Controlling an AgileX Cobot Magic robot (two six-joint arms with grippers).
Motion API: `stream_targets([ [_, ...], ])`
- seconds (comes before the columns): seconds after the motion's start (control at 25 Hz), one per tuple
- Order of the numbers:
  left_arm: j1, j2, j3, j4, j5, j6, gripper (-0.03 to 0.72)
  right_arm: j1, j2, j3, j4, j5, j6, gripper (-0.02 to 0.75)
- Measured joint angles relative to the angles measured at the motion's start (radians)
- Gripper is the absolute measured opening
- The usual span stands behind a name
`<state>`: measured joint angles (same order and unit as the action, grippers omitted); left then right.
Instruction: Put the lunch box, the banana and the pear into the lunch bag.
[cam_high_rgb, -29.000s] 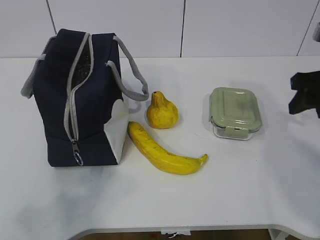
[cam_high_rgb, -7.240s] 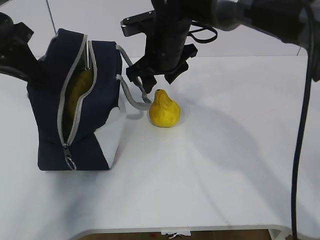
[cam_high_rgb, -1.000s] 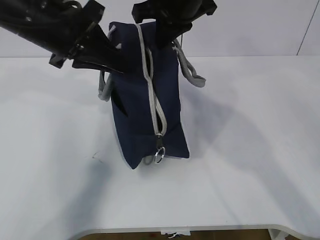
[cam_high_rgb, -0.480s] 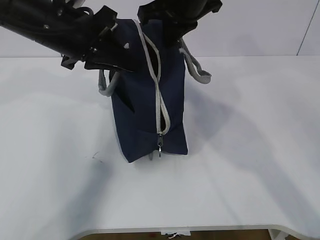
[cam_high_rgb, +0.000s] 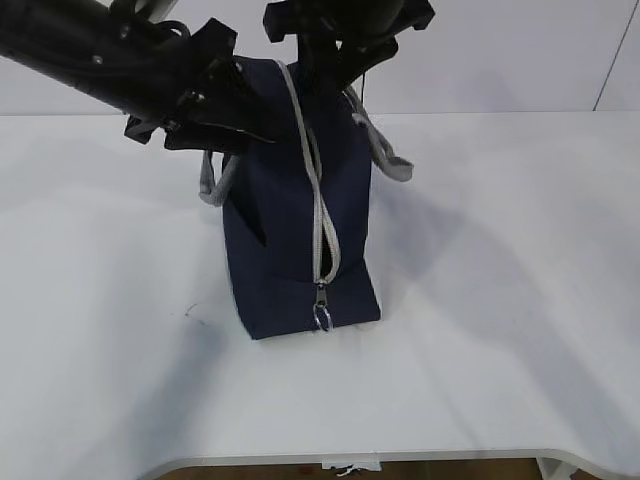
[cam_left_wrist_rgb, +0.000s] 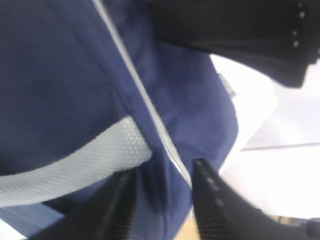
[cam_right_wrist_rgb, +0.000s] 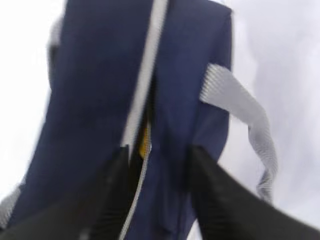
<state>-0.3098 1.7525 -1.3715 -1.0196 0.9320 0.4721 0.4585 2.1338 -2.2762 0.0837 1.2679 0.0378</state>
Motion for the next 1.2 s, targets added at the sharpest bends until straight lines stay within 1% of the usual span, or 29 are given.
stream_targets([
  [0.04, 0.000, -0.004, 0.000, 0.000, 0.007, 0.000, 0.338, 0.000, -0.002, 0.000, 0.001, 0.000, 0.002, 0.403],
  [0.16, 0.014, -0.031, 0.000, 0.005, 0.044, 0.000, 0.368, 0.000, -0.031, 0.000, 0.007, 0.000, 0.006, 0.439],
  [0.32, 0.049, -0.086, 0.000, 0.048, 0.094, 0.000, 0.376, 0.000, -0.110, 0.023, 0.010, -0.002, 0.008, 0.447],
  [0.44, 0.089, -0.115, 0.000, 0.103, 0.170, -0.021, 0.377, 0.000, -0.183, 0.101, 0.019, -0.004, 0.008, 0.447],
  [0.56, 0.115, -0.138, 0.000, 0.181, 0.252, -0.037, 0.377, 0.000, -0.273, 0.226, 0.046, -0.004, 0.008, 0.448],
  [0.76, 0.123, -0.187, 0.000, 0.319, 0.284, -0.074, 0.358, 0.000, -0.424, 0.398, 0.066, -0.004, 0.008, 0.448],
  [0.88, 0.123, -0.219, 0.000, 0.400, 0.285, -0.092, 0.353, 0.000, -0.480, 0.424, 0.066, -0.004, 0.008, 0.448],
  [1.0, 0.105, -0.252, 0.000, 0.554, 0.290, -0.133, 0.351, 0.000, -0.492, 0.425, 0.068, -0.004, 0.008, 0.448],
  [1.08, 0.103, -0.275, 0.016, 0.635, 0.291, -0.150, 0.351, 0.000, -0.492, 0.428, 0.068, -0.004, 0.010, 0.448],
  [1.2, 0.103, -0.308, 0.052, 0.673, 0.296, -0.160, 0.350, 0.000, -0.492, 0.448, 0.068, -0.013, 0.010, 0.448],
])
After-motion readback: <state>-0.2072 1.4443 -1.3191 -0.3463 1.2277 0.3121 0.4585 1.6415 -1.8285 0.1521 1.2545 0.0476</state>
